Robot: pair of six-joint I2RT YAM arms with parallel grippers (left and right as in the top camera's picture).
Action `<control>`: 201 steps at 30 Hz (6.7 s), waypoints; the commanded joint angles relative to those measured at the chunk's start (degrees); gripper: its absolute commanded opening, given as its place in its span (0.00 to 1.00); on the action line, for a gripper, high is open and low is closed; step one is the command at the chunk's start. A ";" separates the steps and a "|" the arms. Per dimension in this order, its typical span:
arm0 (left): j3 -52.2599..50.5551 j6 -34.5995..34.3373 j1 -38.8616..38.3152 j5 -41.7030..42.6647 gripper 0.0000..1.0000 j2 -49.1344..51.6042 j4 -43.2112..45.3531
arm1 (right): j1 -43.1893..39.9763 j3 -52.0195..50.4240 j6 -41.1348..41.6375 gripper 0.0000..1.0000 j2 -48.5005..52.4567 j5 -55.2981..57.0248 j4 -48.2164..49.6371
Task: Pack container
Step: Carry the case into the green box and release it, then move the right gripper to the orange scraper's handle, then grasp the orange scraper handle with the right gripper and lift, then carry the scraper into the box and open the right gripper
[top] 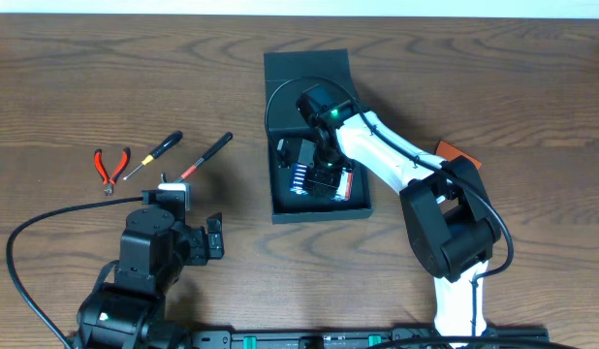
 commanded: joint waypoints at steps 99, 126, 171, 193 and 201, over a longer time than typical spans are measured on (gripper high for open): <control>1.36 -0.11 -0.22 0.07 0.99 -0.02 -0.09 | -34.21 -31.78 90.12 0.80 -16.04 13.64 17.22; 1.36 -0.11 -0.22 0.09 0.98 -0.02 0.13 | -33.94 -31.78 90.09 0.13 -16.04 12.98 17.20; 1.36 -0.09 -0.22 0.07 0.98 -0.02 0.13 | -33.88 -23.65 80.15 0.01 -23.50 13.46 11.93; 1.36 -0.09 -0.22 0.07 0.99 -0.02 0.13 | -24.98 -7.50 46.51 0.01 -31.17 14.64 0.66; 1.36 -0.09 -0.22 0.07 0.98 -0.02 0.11 | -10.78 3.06 21.62 0.00 -31.17 14.53 -9.22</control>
